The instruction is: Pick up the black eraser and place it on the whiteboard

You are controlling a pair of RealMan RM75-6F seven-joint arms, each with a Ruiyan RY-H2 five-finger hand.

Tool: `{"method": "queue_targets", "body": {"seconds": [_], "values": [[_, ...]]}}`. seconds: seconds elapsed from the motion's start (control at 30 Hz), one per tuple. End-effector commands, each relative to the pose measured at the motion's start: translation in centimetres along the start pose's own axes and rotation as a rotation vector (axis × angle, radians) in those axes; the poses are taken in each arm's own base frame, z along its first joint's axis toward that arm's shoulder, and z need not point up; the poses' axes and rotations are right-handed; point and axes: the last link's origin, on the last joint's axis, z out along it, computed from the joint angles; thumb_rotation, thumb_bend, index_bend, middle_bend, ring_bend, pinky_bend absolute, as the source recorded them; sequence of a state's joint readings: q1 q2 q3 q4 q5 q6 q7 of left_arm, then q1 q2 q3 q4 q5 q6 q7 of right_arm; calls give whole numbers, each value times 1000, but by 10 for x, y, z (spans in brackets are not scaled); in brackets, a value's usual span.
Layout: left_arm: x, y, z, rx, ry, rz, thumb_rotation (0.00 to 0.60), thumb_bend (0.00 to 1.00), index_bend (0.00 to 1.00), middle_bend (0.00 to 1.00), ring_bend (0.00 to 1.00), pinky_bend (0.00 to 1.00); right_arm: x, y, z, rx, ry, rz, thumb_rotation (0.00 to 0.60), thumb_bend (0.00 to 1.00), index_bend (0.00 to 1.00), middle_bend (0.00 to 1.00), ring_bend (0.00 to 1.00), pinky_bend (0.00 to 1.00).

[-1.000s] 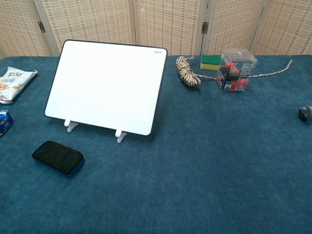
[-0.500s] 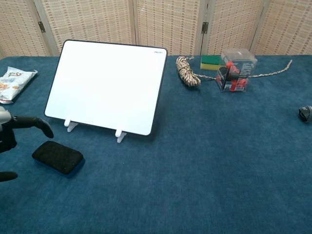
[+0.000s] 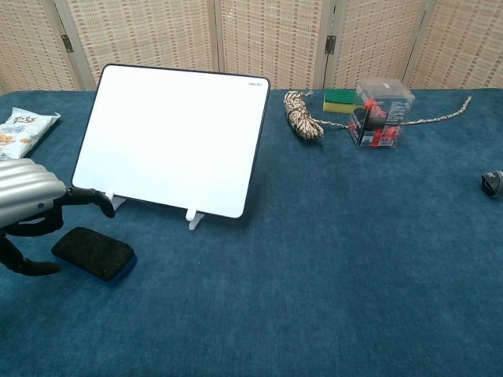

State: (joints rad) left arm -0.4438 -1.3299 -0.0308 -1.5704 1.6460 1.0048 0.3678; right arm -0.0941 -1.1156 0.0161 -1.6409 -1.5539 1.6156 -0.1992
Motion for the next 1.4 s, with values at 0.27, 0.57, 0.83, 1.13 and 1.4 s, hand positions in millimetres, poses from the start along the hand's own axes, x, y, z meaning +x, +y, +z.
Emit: {"method": "queue_targets", "body": {"seconds": [0.27,0.57,0.83,1.13,1.4], "values": [[-13,2,13,0,-51,38,600,231,280,1000,1000,1000,1,0,-1,1,5,3,600,335,0,0,85,135],[-15,0,16,10,-61,26,600,231,320,1000,1000,1000,1,0,-1,2,5,3,600,334,0,0,85,135],[-16,-5,19,17,-73,10,600,231,346,1000,1000,1000,0,-1,0,2,-1,-3,600,334,0,0,84,135],[-19,-9,22,23,-80,-3,600,231,369,1000,1000,1000,-1,-1,0,2,-1,-4,600,335,0,0,83,135],[-20,-10,23,27,-73,-5,600,231,455,1000,1000,1000,-1,-1,0,2,-1,-4,600,335,0,0,84,135]]}}
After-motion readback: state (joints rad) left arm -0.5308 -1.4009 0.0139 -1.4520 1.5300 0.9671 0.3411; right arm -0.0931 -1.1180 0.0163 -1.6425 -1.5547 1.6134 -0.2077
